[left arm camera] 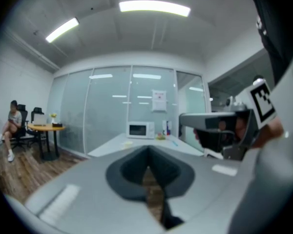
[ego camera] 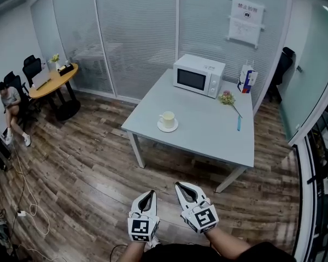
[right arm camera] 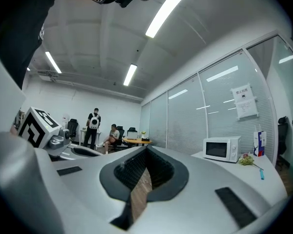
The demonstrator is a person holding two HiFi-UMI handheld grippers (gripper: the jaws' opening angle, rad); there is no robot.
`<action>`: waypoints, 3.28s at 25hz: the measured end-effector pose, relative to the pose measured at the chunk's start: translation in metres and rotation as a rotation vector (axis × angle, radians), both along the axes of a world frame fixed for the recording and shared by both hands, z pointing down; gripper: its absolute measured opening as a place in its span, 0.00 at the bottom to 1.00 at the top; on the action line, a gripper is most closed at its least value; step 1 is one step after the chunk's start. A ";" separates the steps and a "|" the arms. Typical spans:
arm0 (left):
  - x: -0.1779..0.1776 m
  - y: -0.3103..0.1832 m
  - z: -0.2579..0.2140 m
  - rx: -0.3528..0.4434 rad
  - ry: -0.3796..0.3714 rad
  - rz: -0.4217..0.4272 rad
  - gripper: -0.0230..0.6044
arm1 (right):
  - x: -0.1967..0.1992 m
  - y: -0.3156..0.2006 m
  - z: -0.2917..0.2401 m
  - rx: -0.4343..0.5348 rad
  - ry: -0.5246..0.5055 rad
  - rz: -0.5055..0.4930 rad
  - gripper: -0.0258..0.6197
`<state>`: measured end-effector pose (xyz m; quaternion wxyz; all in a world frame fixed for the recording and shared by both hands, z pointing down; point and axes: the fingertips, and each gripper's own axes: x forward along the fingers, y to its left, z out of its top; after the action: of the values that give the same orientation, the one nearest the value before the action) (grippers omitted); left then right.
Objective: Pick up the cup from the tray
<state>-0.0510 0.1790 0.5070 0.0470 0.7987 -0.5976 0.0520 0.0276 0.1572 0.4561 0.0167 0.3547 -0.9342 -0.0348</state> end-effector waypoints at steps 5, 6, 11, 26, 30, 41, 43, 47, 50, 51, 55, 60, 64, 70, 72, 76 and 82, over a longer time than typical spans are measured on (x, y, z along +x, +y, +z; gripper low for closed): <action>-0.021 -0.009 0.005 0.008 0.003 0.015 0.04 | -0.020 -0.009 -0.004 -0.014 -0.056 -0.008 0.02; -0.026 -0.011 0.005 0.008 0.004 0.020 0.04 | -0.025 -0.010 -0.003 -0.016 -0.058 -0.008 0.02; -0.050 -0.020 0.002 0.014 0.006 0.048 0.04 | -0.047 -0.014 -0.001 -0.012 -0.038 0.013 0.02; -0.066 -0.022 0.016 0.004 0.045 0.136 0.04 | -0.075 -0.019 0.007 -0.018 -0.007 0.091 0.02; -0.068 -0.032 0.015 0.004 0.046 0.126 0.04 | -0.073 -0.027 0.007 -0.020 -0.011 0.092 0.02; -0.056 -0.102 0.016 0.005 0.010 0.085 0.04 | -0.055 -0.098 0.018 -0.034 -0.042 0.073 0.02; -0.048 -0.122 0.014 0.006 0.002 0.084 0.04 | -0.046 -0.117 0.015 -0.015 -0.044 0.074 0.02; -0.035 -0.165 0.011 0.013 -0.014 0.065 0.04 | -0.031 -0.154 0.009 0.012 -0.049 0.064 0.02; -0.024 -0.200 0.004 0.036 -0.002 0.037 0.04 | -0.018 -0.187 0.007 0.022 -0.054 0.036 0.02; -0.019 -0.210 0.001 0.043 0.008 0.032 0.04 | -0.013 -0.198 0.009 0.026 -0.053 0.022 0.02; -0.001 -0.240 0.000 0.033 0.017 0.027 0.04 | 0.003 -0.223 0.013 0.021 -0.042 -0.016 0.02; 0.005 -0.257 0.004 -0.001 0.007 0.019 0.04 | 0.011 -0.245 0.019 -0.007 -0.052 -0.033 0.02; 0.009 -0.274 0.004 -0.009 0.007 0.021 0.04 | 0.016 -0.260 0.017 -0.006 -0.056 -0.052 0.02; 0.000 -0.304 0.005 -0.018 -0.010 0.022 0.04 | 0.005 -0.289 0.015 -0.003 -0.049 -0.057 0.02; -0.003 -0.314 0.006 -0.014 -0.001 0.028 0.04 | 0.002 -0.302 0.004 0.007 -0.046 -0.041 0.02; -0.011 -0.339 0.007 -0.012 0.002 0.043 0.04 | -0.004 -0.331 0.008 0.010 -0.034 -0.024 0.02; -0.028 -0.386 0.007 -0.013 0.001 0.074 0.04 | -0.025 -0.374 0.004 0.028 -0.027 -0.003 0.02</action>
<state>-0.0790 -0.2069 0.5141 0.0507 0.8199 -0.5674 0.0571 0.0024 -0.2165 0.4599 -0.0007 0.3540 -0.9342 -0.0430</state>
